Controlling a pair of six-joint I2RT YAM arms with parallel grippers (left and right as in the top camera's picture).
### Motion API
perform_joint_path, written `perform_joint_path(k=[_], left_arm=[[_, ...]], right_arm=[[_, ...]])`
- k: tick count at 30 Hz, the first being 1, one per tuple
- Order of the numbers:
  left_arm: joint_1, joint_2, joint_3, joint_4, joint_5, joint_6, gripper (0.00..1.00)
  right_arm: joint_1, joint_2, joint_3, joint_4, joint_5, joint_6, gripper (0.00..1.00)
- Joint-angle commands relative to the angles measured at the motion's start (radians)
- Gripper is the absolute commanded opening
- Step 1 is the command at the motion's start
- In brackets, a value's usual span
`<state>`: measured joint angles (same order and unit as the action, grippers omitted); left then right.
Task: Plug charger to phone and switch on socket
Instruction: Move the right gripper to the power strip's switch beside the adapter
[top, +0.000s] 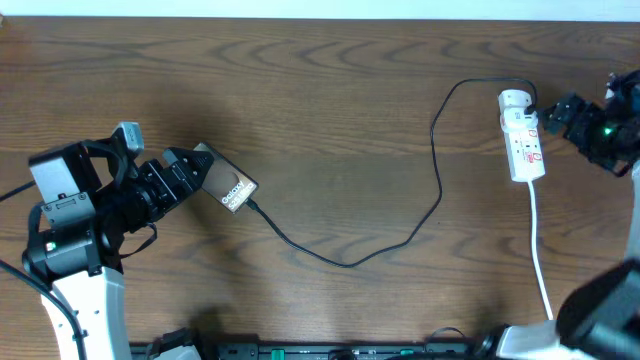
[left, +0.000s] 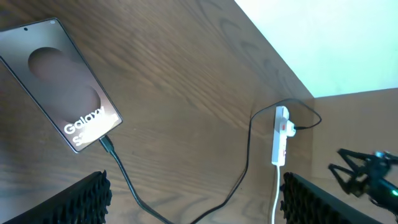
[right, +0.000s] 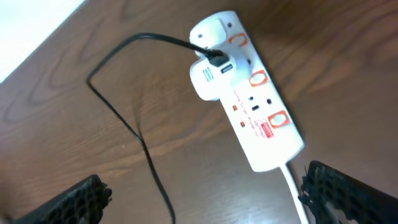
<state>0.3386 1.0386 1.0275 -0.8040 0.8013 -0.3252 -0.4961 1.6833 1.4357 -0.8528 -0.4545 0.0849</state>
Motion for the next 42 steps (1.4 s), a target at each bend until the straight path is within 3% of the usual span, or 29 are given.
perform_joint_path(k=[1, 7, 12, 42], left_arm=[[0.002, -0.001, -0.003, 0.001, -0.009, 0.037, 0.86], [0.002, -0.001, -0.003, 0.001, -0.018, 0.037, 0.86], [0.002, -0.001, -0.003, 0.001, -0.043, 0.037, 0.86], [0.002, -0.001, -0.003, -0.003, -0.058, 0.037, 0.86]], right_arm=[[-0.016, 0.142, 0.122, -0.064, -0.128, -0.166, 0.99], [-0.009, 0.321, 0.267, -0.119, -0.117, -0.232, 0.99], [-0.001, 0.388, 0.272, -0.089, -0.112, -0.237, 0.99], [0.085, 0.463, 0.272, -0.022, -0.021, -0.213, 0.99]])
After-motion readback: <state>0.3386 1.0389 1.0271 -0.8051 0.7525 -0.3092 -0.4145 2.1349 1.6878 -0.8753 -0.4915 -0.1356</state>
